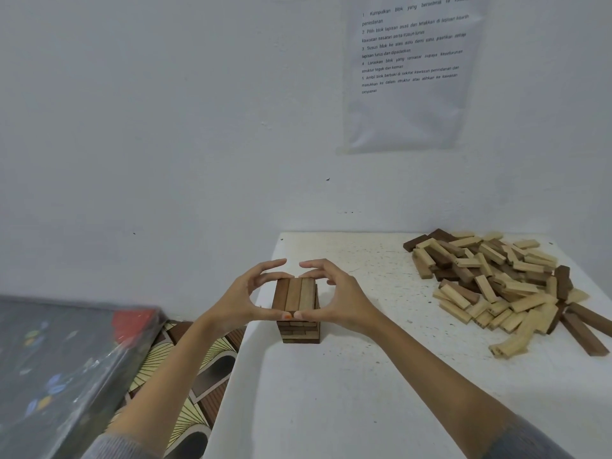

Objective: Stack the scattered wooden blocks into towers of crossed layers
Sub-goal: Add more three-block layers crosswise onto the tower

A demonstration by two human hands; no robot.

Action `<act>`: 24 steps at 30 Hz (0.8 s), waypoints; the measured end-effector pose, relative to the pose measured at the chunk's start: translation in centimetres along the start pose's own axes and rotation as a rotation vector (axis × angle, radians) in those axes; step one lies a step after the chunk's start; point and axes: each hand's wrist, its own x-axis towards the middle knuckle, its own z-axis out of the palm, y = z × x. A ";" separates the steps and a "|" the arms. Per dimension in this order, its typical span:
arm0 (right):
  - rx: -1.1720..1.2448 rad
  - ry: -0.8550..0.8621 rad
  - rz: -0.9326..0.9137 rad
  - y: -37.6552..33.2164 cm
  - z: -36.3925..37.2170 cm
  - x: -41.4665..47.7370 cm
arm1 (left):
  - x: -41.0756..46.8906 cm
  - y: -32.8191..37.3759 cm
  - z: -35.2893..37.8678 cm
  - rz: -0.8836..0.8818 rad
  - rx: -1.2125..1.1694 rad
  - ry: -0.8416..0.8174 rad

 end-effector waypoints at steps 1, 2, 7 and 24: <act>0.000 -0.003 0.006 0.1 0.0 0.0 | 0.1 0.0 0.1 -0.005 -0.001 0.002; 0.001 -0.006 0.012 0.2 0.0 0.1 | 0.1 -0.1 0.2 -0.008 -0.003 0.006; 0.000 -0.013 0.028 0.5 0.0 0.3 | 0.3 -0.4 0.2 -0.014 0.001 0.010; -0.013 -0.055 0.060 1.2 0.2 0.5 | 1.1 -1.3 0.0 -0.009 0.035 -0.077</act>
